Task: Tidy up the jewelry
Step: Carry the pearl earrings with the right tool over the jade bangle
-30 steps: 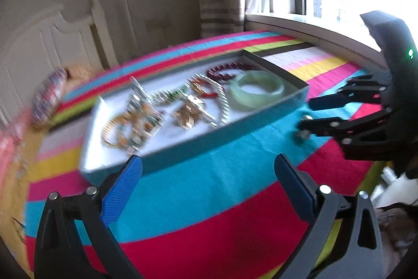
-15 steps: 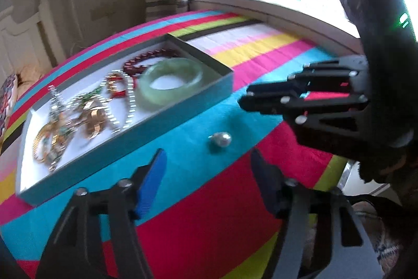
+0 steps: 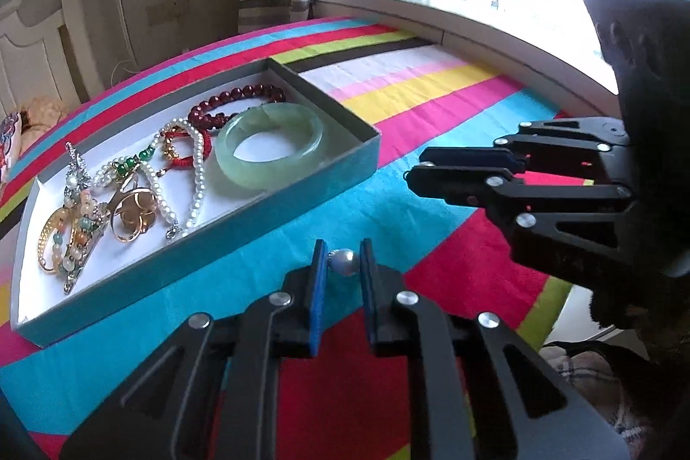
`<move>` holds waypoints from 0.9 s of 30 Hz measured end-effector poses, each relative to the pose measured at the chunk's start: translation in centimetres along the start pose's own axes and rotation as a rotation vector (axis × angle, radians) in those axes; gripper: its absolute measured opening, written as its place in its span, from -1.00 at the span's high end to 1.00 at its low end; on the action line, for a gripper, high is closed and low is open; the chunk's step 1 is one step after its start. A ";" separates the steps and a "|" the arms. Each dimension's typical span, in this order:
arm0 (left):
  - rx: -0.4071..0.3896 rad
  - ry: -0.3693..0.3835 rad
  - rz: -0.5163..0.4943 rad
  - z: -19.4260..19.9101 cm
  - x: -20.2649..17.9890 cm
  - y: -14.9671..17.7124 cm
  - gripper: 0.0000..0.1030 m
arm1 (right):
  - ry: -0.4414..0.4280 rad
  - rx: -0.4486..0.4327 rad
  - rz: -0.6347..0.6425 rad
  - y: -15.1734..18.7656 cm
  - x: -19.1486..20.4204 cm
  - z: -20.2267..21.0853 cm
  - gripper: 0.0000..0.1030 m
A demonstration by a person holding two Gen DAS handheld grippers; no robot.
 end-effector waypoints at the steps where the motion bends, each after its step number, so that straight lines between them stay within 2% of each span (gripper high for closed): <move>1: -0.012 0.000 0.004 0.4 0.1 -0.1 0.72 | -0.001 -0.006 0.000 -0.1 0.1 0.1 0.68; 8: -0.087 -0.014 0.055 2.6 3.0 -3.1 0.72 | -0.002 -0.063 0.050 -2.6 1.7 -0.1 0.68; 14: -0.080 0.039 0.155 1.4 6.4 -5.8 0.72 | 0.005 -0.042 0.082 -5.1 2.4 -1.9 0.68; 18: -0.067 0.047 0.202 0.2 7.9 -6.7 0.72 | 0.017 -0.005 0.102 -6.0 2.6 -3.7 0.68; 27: -0.036 0.002 0.164 -2.0 7.7 -7.6 0.72 | 0.018 0.029 0.126 -6.1 3.6 -5.6 0.68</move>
Point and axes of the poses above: each gripper's, at about its wrist camera, not at the fingertips, and z roughly against the way its jaws point, x to its left, y to its underside, the point moved 4 cm from there along -z, roughly the way its jaws point, and after that the axes turned 7 degrees about -z, right-handed, at the moved point
